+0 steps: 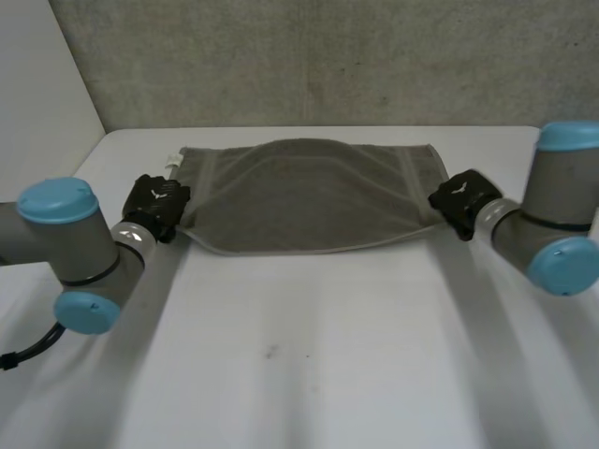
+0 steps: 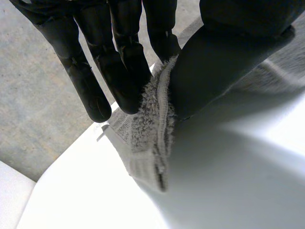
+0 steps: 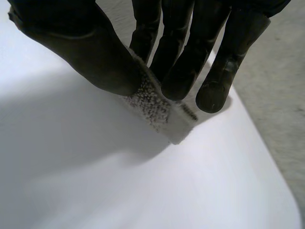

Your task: Fold the towel.

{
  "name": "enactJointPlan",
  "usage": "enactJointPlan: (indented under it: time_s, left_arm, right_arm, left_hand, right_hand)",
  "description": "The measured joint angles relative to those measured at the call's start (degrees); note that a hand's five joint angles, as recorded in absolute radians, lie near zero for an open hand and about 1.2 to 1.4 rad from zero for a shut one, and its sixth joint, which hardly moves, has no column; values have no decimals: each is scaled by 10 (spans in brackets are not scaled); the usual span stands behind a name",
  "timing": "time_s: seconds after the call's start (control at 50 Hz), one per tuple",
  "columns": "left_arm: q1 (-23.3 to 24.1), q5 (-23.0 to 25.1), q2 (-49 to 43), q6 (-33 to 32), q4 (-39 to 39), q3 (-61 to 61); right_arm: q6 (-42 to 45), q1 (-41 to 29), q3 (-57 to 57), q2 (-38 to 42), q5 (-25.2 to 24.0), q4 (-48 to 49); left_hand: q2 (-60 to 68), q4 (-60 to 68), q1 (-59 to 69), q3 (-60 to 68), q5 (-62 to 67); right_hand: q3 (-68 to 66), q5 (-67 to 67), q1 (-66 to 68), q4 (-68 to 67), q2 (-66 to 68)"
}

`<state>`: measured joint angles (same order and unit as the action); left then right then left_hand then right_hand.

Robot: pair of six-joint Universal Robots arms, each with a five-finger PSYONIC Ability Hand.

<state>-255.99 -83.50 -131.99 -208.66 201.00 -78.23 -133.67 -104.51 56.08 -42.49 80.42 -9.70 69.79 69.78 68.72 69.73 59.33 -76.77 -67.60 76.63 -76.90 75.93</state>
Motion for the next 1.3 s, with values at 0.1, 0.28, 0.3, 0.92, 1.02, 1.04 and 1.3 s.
enactJointPlan:
  time_s: [0.1, 0.28, 0.3, 0.92, 1.02, 1.04, 1.3]
  left_arm:
    - [-2, 1, 73, -12, -12, -67]
    - [-16, 19, 231, -54, -112, -224]
    - [-20, 23, 242, -63, -125, -235]
    - [8, 49, 65, 2, -196, 90]
    - [26, 38, 2, 4, -198, 164]
    - [28, 36, -5, 4, -199, 173]
    - [41, 4, -112, 0, -204, 282]
  right_arm:
    - [5, 24, 72, -96, -2, -5]
    - [123, 87, 251, -264, -17, -113]
    - [141, 93, 265, -270, -17, -130]
    - [80, 52, 16, -69, 7, -118]
    - [64, 45, -29, -31, 40, -99]
    - [62, 45, -35, -27, 43, -96]
    - [60, 43, -73, 24, 66, -64]
  left_hand:
    - [0, 0, 0, 0, 0]
    - [0, 0, 0, 0, 0]
    - [0, 0, 0, 0, 0]
    - [0, 0, 3, 0, 0]
    - [0, 0, 3, 0, 0]
    - [0, 0, 3, 0, 0]
    - [0, 0, 3, 0, 0]
  right_hand:
    - [0, 0, 0, 0, 0]
    - [0, -1, 0, 0, 0]
    - [0, -1, 0, 0, 0]
    - [0, -4, 0, 0, 0]
    - [0, -4, 0, 0, 0]
    - [0, -4, 0, 0, 0]
    - [0, -4, 0, 0, 0]
